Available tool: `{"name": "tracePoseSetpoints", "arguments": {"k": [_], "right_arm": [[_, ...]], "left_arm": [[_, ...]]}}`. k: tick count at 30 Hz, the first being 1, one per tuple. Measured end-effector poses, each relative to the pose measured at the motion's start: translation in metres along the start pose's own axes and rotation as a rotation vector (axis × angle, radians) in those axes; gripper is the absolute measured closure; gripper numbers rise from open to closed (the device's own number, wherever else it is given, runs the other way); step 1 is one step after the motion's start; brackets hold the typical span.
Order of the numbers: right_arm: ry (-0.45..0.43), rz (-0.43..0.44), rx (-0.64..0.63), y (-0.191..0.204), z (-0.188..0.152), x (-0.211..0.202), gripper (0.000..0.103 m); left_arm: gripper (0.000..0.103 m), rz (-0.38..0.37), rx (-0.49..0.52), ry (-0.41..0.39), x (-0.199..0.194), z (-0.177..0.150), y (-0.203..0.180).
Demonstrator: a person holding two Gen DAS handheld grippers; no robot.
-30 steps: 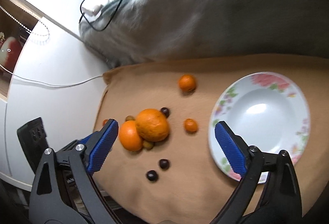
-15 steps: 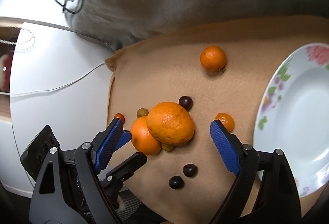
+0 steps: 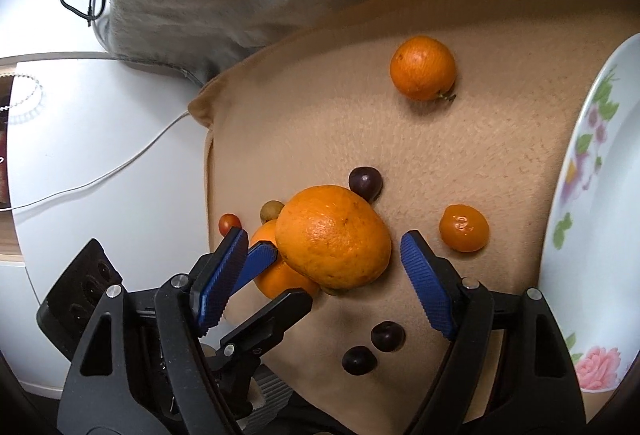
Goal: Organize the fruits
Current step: 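Move the right tool toward the large orange beside the fruit pile, then close the right gripper on the large orange and lift it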
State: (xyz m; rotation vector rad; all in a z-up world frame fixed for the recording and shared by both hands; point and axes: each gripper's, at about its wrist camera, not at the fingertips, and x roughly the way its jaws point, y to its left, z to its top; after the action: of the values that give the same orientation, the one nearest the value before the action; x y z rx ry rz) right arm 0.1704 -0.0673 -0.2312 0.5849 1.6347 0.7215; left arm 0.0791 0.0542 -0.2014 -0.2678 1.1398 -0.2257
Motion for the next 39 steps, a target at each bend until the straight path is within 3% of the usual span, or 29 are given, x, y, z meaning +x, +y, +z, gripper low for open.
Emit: {"name": "tracePoseSetpoints", "arguments": {"k": [8,17,39], "right_arm": [[0.014,-0.007,0.019,0.001,0.003,0.015,0.021],[0.02,0.002,0.055,-0.007,0.007,0.02,0.035],[0.0,0.025,0.058,-0.004,0.001,0.002,0.037]], "left_arm": [[0.052,-0.001,-0.001,0.011,0.008,0.006,0.0],[0.054,0.011,0.016,0.002,0.013,0.004,-0.007],[0.054,0.014,0.04,-0.026,-0.004,-0.003,-0.015]]}}
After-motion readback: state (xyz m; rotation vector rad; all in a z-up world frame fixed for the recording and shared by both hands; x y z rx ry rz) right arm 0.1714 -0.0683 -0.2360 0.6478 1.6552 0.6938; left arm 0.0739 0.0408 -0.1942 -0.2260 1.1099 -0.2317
